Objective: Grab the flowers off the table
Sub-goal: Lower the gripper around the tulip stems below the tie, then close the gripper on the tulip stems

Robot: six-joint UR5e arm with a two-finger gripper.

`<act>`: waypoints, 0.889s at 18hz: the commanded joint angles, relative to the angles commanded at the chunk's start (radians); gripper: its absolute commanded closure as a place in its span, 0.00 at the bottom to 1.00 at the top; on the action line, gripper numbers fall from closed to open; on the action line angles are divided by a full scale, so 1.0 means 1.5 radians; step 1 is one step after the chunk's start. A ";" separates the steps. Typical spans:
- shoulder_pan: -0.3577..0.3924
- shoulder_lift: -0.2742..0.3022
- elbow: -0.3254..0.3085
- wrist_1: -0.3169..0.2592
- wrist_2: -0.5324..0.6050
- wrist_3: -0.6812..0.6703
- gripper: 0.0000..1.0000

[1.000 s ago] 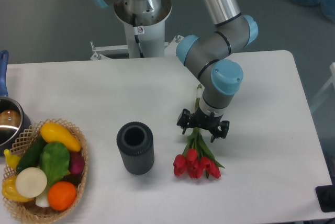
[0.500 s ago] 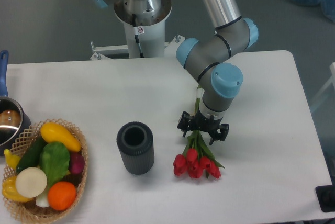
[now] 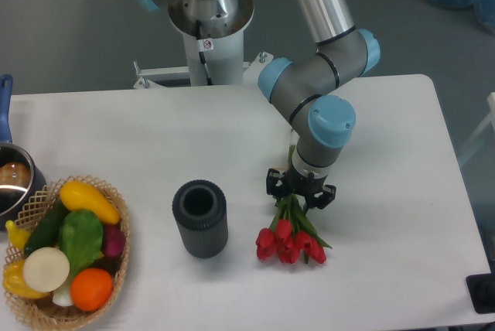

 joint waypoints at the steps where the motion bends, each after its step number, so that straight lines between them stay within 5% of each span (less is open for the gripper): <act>1: 0.001 0.000 0.000 0.000 0.000 0.000 0.46; 16: 0.003 0.000 0.028 -0.001 -0.003 -0.006 0.69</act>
